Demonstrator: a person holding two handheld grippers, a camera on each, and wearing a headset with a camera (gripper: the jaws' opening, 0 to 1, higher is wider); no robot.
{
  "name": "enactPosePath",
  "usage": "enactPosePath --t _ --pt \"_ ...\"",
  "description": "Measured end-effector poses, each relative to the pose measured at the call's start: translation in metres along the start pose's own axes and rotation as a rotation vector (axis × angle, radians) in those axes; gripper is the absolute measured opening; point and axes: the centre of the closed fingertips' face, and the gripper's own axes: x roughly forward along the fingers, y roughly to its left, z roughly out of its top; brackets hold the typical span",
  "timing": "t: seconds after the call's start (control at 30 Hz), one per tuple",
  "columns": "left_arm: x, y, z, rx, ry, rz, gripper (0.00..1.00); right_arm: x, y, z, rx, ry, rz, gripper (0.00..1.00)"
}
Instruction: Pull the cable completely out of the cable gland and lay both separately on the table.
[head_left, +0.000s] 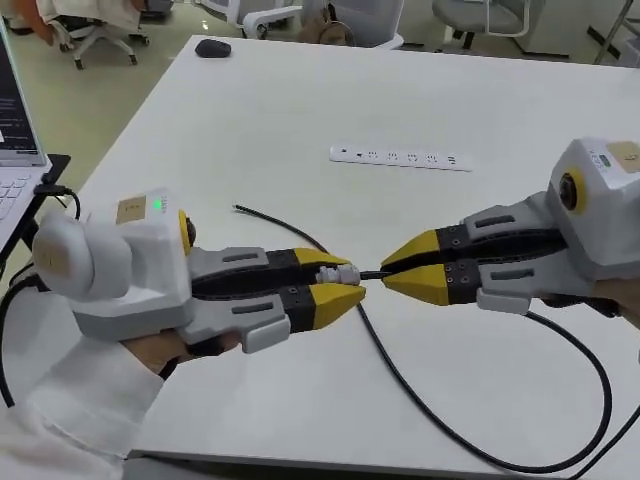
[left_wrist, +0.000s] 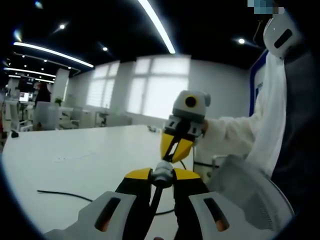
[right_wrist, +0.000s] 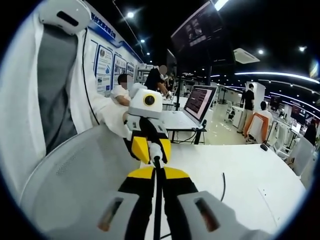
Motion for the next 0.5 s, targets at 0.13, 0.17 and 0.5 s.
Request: enactPosePath --t 0.13,0.17,0.5 --pt "0.0 0.001 0.0 -0.001 0.0 0.005 0.17 -0.005 -0.001 -0.003 0.011 0.0 -0.013 0.04" --pt "-0.001 0.002 0.0 -0.001 0.001 0.005 0.17 -0.007 -0.002 -0.005 0.014 0.002 -0.016 0.04" --pt "-0.003 0.005 0.003 -0.005 -0.012 0.022 0.17 -0.032 -0.009 -0.028 0.055 0.049 -0.066 0.04"
